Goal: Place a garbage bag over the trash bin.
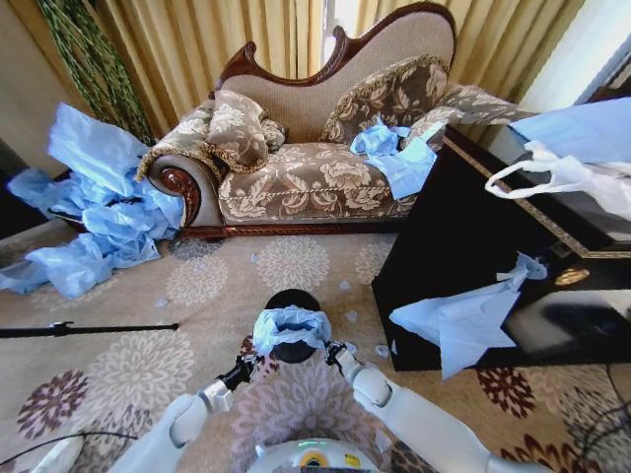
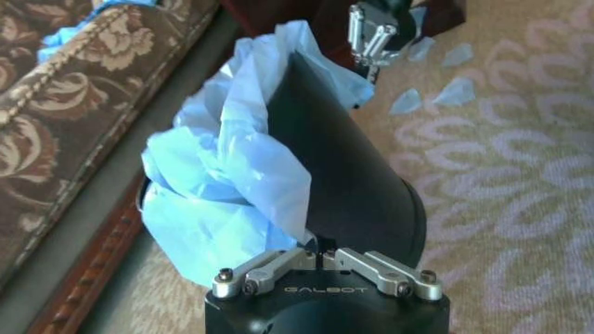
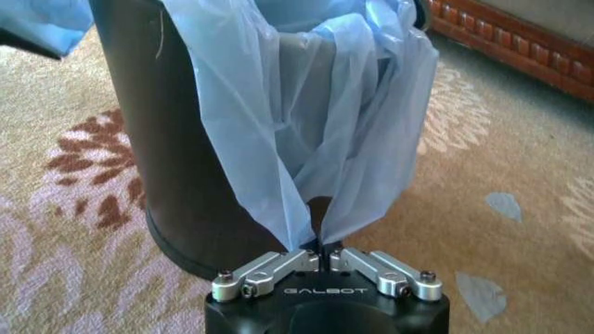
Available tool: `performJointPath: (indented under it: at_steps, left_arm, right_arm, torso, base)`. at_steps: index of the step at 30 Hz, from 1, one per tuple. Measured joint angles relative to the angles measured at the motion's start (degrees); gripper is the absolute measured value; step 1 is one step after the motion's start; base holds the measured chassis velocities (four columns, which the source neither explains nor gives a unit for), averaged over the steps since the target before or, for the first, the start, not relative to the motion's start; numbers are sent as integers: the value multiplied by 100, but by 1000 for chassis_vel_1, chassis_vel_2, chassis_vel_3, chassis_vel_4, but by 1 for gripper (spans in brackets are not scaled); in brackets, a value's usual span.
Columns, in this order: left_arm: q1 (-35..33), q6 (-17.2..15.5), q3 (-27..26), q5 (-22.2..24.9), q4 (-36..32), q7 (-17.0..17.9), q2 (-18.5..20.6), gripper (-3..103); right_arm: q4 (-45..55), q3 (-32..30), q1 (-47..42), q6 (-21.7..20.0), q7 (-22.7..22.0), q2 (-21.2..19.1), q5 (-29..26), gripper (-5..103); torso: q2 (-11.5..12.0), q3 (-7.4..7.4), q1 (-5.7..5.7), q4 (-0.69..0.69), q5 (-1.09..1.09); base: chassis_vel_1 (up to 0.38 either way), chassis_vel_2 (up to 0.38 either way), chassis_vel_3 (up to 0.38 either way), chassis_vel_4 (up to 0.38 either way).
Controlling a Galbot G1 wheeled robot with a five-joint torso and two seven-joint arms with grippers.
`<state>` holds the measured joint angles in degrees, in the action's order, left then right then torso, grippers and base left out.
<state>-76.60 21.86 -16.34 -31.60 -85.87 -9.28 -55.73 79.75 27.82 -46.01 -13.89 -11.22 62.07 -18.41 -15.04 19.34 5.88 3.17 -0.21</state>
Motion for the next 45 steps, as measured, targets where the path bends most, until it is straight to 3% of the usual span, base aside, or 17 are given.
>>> performJointPath:
  at_steps: [18, 39, 42, 45]
  left_arm:
    - [605, -34, -30, -350, 885, -73, -266, 0]
    - [803, -330, -340, -764, 1195, 376, -518, 0]
    - [827, -431, -367, -684, 1188, 578, -534, 0]
    - [699, -440, -286, -23, 870, 648, -487, 0]
  right_arm:
    - [-709, -130, 123, 174, 36, 395, 200, 0]
    - [-1061, -353, 512, 403, 81, 531, 307, 0]
    - [-1048, -400, 521, 412, 54, 521, 312, 0]
    - [-820, -377, 516, 369, -49, 435, 249, 0]
  torso:
    - [0, 0, 0, 0, 1]
    - [0, 0, 0, -1, 1]
    - [0, 0, 0, 0, 1]
    - [0, 0, 0, 0, 1]
  base:
    - [0, 0, 0, 0]
    - [0, 0, 0, 0]
    - [0, 0, 0, 0]
    - [0, 0, 0, 0]
